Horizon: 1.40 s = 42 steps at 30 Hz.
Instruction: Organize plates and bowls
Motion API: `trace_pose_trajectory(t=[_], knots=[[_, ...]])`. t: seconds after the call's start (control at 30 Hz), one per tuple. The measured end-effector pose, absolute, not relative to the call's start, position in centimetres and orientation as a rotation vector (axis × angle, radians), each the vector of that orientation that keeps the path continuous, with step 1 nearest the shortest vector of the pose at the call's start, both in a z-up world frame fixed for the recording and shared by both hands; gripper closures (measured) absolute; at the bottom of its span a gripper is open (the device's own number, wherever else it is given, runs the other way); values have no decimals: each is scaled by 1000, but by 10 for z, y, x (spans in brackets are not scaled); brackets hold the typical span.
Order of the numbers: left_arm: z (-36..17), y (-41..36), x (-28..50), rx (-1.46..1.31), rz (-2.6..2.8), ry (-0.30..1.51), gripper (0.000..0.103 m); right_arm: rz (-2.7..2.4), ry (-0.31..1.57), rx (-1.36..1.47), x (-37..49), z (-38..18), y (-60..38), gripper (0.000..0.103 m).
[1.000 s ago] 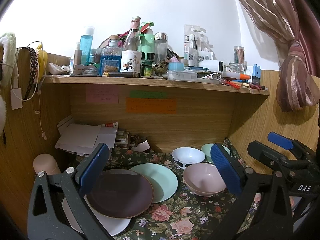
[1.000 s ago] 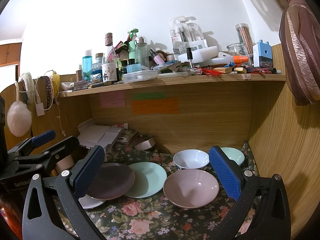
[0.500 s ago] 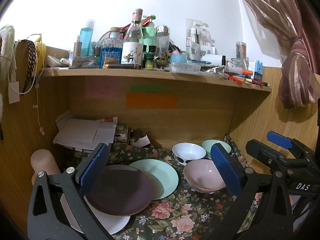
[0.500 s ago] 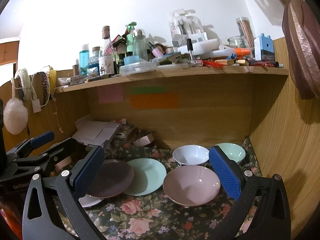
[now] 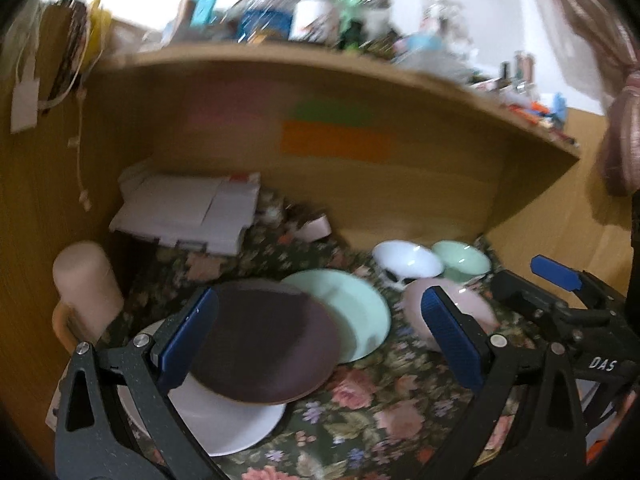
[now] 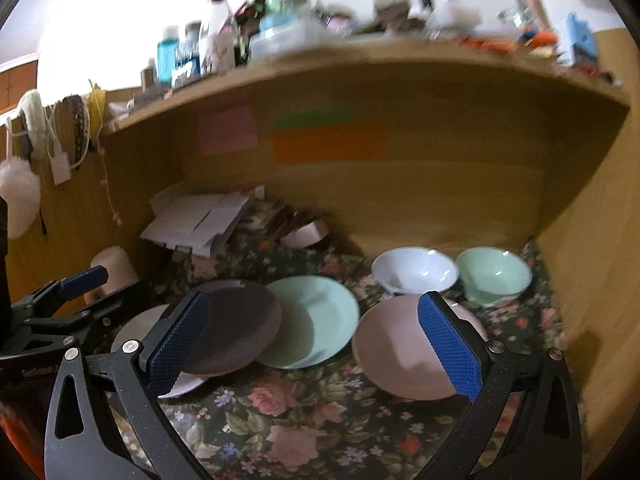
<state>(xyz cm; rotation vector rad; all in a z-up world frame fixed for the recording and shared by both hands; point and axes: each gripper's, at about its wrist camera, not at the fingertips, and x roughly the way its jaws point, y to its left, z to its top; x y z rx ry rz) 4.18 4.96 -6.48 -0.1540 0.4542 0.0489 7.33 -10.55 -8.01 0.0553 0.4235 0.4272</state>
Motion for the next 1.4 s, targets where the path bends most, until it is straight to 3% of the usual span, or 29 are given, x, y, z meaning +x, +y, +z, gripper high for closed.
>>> trace_pose_trajectory(t=[0.37, 0.47, 1.03, 1.23, 1.4], knots=[[-129, 125, 70, -245, 208, 641, 1, 528, 586, -16, 119, -118, -53, 0], [-143, 136, 76, -240, 241, 685, 8, 542, 619, -47, 131, -127, -40, 0], [-188, 172, 106, -302, 208, 853, 44, 595, 847, -114, 213, -182, 4, 53], [-194, 175, 112, -327, 183, 887, 67, 612, 862, -113, 226, -189, 13, 57], [-194, 177, 115, -343, 168, 896, 71, 636, 881, -120, 231, -192, 18, 68]])
